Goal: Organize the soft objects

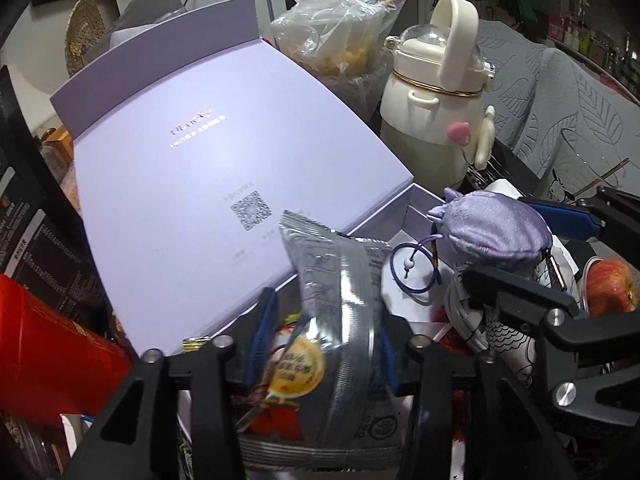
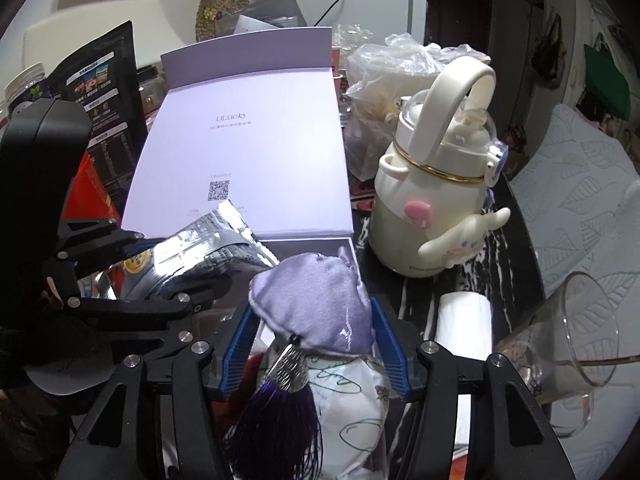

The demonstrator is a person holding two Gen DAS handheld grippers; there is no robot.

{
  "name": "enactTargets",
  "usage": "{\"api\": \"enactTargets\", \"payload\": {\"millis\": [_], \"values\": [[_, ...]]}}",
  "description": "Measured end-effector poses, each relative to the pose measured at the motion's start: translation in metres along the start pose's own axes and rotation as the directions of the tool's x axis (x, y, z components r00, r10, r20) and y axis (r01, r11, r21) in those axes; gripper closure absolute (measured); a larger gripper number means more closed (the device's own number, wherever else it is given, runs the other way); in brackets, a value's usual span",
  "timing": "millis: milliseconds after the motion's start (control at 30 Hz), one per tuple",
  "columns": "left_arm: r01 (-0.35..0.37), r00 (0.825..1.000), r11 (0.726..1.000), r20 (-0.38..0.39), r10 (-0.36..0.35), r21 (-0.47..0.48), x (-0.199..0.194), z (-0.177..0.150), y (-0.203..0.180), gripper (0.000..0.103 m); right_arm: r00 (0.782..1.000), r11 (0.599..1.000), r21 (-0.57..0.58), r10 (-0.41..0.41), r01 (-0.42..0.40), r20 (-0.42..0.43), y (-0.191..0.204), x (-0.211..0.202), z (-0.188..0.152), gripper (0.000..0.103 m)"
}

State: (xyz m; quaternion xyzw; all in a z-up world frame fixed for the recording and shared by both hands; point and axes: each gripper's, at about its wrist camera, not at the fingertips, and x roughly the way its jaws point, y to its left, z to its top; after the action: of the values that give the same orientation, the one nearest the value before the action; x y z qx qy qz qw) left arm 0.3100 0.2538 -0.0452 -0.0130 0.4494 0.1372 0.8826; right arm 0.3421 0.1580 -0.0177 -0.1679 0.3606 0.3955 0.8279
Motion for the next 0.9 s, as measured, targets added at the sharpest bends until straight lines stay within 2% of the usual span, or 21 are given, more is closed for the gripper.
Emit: {"api": "enactTargets", "payload": {"millis": [67,133,433,633,767,900], "values": [[-0.029,0.999,1.0,0.013,0.029,-0.005,-0.003,0.0,0.002,0.031,1.0,1.0,0.003,-0.004,0.004,0.001,-0.001,-0.002,0.0,0.045],[-0.043,0.999,0.999,0.028,0.043,-0.012,-0.006,0.001,0.004,0.025,1.0,1.0,0.007,-0.003,0.003,0.007,-0.001,-0.005,0.0,0.045],[-0.044,0.998,0.998,0.039,0.046,-0.038,-0.018,-0.005,0.009,0.025,1.0,0.999,0.033,-0.002,0.001,0.028,0.001,-0.013,-0.007,0.039],[-0.074,0.994,0.996,0.078,0.078,-0.041,-0.043,-0.007,0.012,0.025,0.998,1.0,0.03,-0.005,0.003,0.059,0.007,-0.027,-0.009,0.039],[-0.074,0.991,0.995,0.108,0.081,-0.062,-0.064,-0.004,0.015,0.025,0.995,0.999,0.038,-0.015,0.011,0.099,0.008,-0.045,-0.006,0.033],[-0.074,0.987,0.995,0.137,0.082,-0.068,-0.083,-0.001,0.015,0.025,0.99,0.999,0.044,-0.03,0.024,0.137,0.009,-0.063,-0.003,0.031]]}}
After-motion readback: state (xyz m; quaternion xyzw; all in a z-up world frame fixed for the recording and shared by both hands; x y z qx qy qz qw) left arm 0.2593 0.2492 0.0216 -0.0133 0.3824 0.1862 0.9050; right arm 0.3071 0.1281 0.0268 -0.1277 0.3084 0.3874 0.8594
